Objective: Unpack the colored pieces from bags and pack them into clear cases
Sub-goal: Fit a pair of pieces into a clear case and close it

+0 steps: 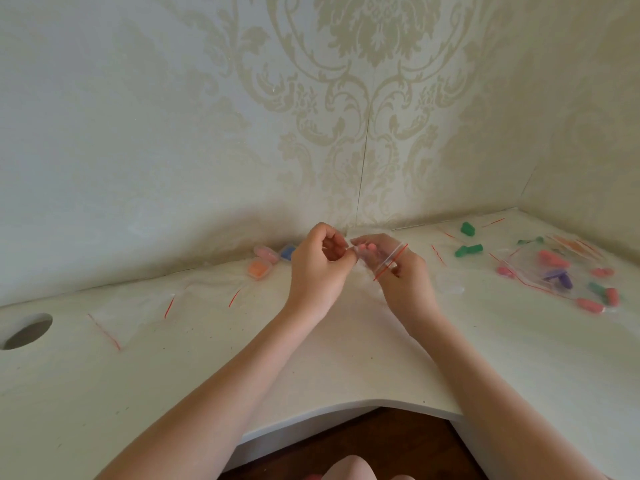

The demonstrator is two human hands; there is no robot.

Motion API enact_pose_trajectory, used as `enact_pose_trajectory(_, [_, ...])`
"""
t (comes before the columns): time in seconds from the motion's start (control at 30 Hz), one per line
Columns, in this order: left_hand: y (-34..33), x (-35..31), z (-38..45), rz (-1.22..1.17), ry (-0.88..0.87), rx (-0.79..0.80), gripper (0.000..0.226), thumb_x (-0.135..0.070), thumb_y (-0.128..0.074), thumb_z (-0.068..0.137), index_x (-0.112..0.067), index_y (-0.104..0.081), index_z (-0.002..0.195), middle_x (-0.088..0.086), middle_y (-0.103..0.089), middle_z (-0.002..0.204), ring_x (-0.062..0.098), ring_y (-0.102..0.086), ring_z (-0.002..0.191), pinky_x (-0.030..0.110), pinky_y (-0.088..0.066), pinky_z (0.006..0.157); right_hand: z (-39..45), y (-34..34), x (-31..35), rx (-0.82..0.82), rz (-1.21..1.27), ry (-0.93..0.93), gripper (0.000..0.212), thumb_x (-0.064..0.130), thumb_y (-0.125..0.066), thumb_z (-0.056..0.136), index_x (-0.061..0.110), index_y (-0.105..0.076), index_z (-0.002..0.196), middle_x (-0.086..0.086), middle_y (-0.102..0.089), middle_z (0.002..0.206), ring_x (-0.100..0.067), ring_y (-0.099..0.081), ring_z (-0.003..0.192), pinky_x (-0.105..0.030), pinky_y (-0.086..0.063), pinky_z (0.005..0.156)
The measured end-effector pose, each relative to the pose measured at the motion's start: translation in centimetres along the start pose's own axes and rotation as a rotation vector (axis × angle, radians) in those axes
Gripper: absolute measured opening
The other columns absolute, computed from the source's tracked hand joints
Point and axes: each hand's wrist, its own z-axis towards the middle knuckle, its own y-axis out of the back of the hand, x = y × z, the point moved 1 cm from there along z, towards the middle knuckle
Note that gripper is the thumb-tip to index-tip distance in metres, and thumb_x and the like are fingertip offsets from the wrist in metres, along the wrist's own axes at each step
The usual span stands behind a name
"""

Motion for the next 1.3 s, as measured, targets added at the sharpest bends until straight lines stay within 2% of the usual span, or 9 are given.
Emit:
enact_pose_trajectory(0.23, [4.5,0.4,2.8,0.057,0.03,-0.419,0.021,0.002,-0.055,0.075,-0.019,-0.053,0.078,-0.004,-0.053,0.076,0.014,-0.055,0.063,0.031,-0.047,0.066,0.6,1.0,0.5,-0.14,0.222,-0.088,0.02,0.016,-0.041,0.101,0.016,-0.056,0.087,0.001,-0.067,0.092,-0.009,-0.067,0.084,-0.021,-0.054,0.062])
enact_pose_trajectory(0.33, [7.8,-0.1,3.4,0.269,-0.021,-0.568,0.026,0.004,-0.047,0.077,-0.014,-0.062,0.085,0.0,-0.048,0.096,0.008,-0.05,0.063,0.013,-0.036,0.066,0.7,1.3,0.3,-0.178,0.304,-0.182,0.023,0.016,-0.036,0.103,0.014,-0.055,0.091,-0.002,-0.065,0.09,-0.01,-0.067,0.075,-0.022,-0.052,0.059])
enact_pose_trajectory(0.5, [11.7,-0.4,3.3,0.5,0.107,-0.823,0.035,-0.002,-0.042,0.076,-0.022,-0.07,0.08,0.005,-0.06,0.104,0.024,-0.055,0.098,0.027,-0.031,0.068,0.7,1.3,-0.2,-0.2,0.2,-0.205,0.026,0.004,-0.036,0.097,0.013,-0.06,0.098,-0.002,-0.055,0.081,-0.011,-0.054,0.06,-0.021,-0.048,0.056])
enact_pose_trajectory(0.7, [12.5,0.2,3.2,0.703,0.299,-0.817,0.035,-0.002,-0.046,0.075,-0.025,-0.068,0.09,0.005,-0.049,0.12,0.032,-0.037,0.121,0.04,-0.026,0.095,0.8,2.0,-1.0,-0.219,0.006,-0.265,0.031,-0.009,-0.035,0.077,0.009,-0.054,0.06,-0.003,-0.049,0.07,-0.014,-0.044,0.064,-0.024,-0.035,0.061])
enact_pose_trajectory(0.83, [11.3,0.6,3.1,0.854,-0.028,-0.802,0.034,-0.003,-0.045,0.064,-0.025,-0.066,0.079,0.002,-0.056,0.112,0.033,-0.044,0.116,0.045,-0.025,0.101,0.6,2.1,-0.8,-0.242,-0.027,-0.254,0.029,-0.008,-0.037,0.077,0.007,-0.053,0.058,0.0,-0.047,0.071,-0.012,-0.042,0.066,-0.023,-0.031,0.062])
enact_pose_trajectory(1.03, [5.7,0.1,2.2,0.769,-0.72,-0.217,0.016,-0.003,-0.054,0.067,-0.011,-0.067,0.073,0.005,-0.066,0.085,0.028,-0.056,0.089,0.039,-0.038,0.099,0.3,2.1,-0.4,-0.264,-0.075,-0.234,0.025,0.005,-0.046,0.084,0.006,-0.055,0.06,-0.002,-0.047,0.075,-0.013,-0.043,0.07,-0.025,-0.031,0.061])
enact_pose_trajectory(1.13, [2.8,0.9,1.2,0.744,-0.663,0.2,0.027,-0.005,-0.065,0.07,-0.009,-0.073,0.095,0.006,-0.071,0.095,0.026,-0.064,0.095,0.019,-0.04,0.089,0.3,2.1,-0.4,-0.259,-0.111,-0.234,0.023,0.005,-0.047,0.083,0.003,-0.058,0.064,-0.001,-0.046,0.072,-0.014,-0.042,0.069,-0.026,-0.03,0.06])
enact_pose_trajectory(1.2, [1.5,2.0,0.4,0.81,-0.537,0.469,0.043,-0.019,-0.064,0.083,-0.016,-0.062,0.125,0.002,-0.06,0.13,0.021,-0.049,0.124,0.026,-0.036,0.104,0.3,2.1,-0.5,-0.262,-0.134,-0.226,0.023,0.006,-0.047,0.084,0.004,-0.06,0.065,0.0,-0.046,0.07,-0.014,-0.042,0.067,-0.026,-0.03,0.059])
enact_pose_trajectory(1.3, [0.7,3.3,0.2,0.891,-0.483,0.588,0.05,-0.034,-0.05,0.095,-0.026,-0.041,0.143,-0.005,-0.033,0.152,0.015,-0.023,0.141,0.028,-0.019,0.114,0.4,2.0,-0.8,-0.259,-0.147,-0.218,0.023,0.007,-0.047,0.085,0.008,-0.063,0.067,0.001,-0.05,0.072,-0.012,-0.044,0.067,-0.024,-0.031,0.059])
